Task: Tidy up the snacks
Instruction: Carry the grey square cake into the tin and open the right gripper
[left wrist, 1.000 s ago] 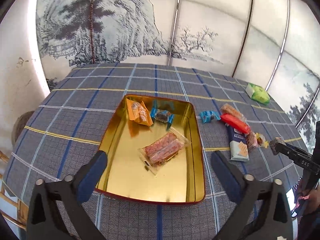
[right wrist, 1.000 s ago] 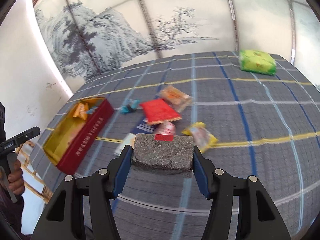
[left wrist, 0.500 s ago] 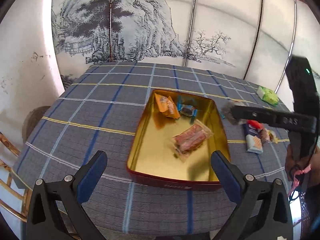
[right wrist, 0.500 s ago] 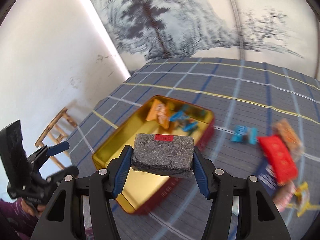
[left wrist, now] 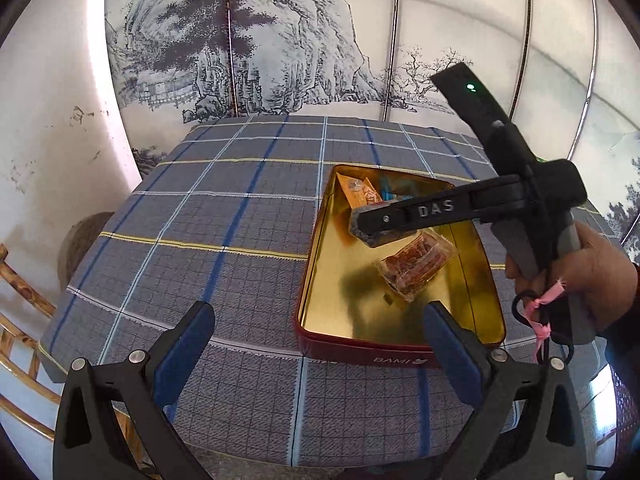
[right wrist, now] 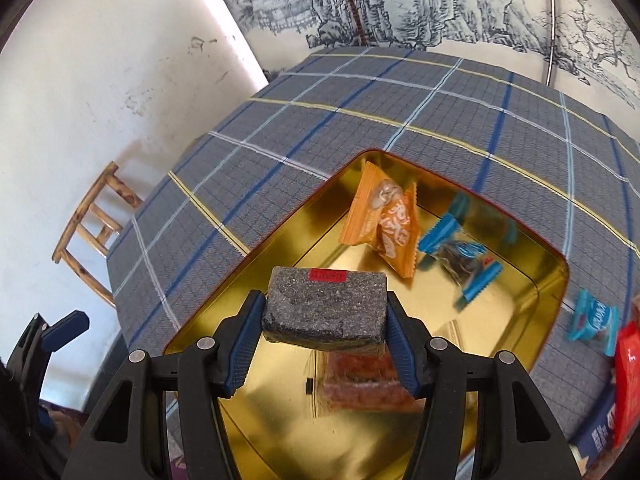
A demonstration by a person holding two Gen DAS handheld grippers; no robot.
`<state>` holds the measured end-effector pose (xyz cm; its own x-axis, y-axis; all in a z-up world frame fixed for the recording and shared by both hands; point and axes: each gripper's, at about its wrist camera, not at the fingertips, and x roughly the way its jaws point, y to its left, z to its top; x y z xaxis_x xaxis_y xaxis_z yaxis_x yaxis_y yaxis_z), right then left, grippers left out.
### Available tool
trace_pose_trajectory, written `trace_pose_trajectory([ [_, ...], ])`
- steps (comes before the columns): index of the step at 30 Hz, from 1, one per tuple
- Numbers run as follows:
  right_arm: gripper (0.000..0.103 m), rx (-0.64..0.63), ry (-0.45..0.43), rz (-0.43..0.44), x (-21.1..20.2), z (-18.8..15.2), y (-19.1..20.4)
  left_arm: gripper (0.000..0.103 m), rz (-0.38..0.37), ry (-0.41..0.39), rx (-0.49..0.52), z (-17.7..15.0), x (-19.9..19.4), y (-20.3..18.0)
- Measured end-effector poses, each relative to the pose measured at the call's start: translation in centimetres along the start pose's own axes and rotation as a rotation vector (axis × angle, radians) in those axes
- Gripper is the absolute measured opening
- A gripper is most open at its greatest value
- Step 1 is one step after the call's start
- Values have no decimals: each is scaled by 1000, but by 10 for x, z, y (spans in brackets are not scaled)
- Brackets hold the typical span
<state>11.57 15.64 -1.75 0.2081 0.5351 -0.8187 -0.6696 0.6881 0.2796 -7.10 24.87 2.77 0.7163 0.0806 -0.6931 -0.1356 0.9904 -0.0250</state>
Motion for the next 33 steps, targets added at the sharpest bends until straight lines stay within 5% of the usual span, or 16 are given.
trace_pose_trajectory([
  [20,59,31,38,-18,32,21,5,102,19,34,9,-6,16,2],
  [33,60,83,-108,66,-8,19,-3,102,17,42,1,-7,18,4],
])
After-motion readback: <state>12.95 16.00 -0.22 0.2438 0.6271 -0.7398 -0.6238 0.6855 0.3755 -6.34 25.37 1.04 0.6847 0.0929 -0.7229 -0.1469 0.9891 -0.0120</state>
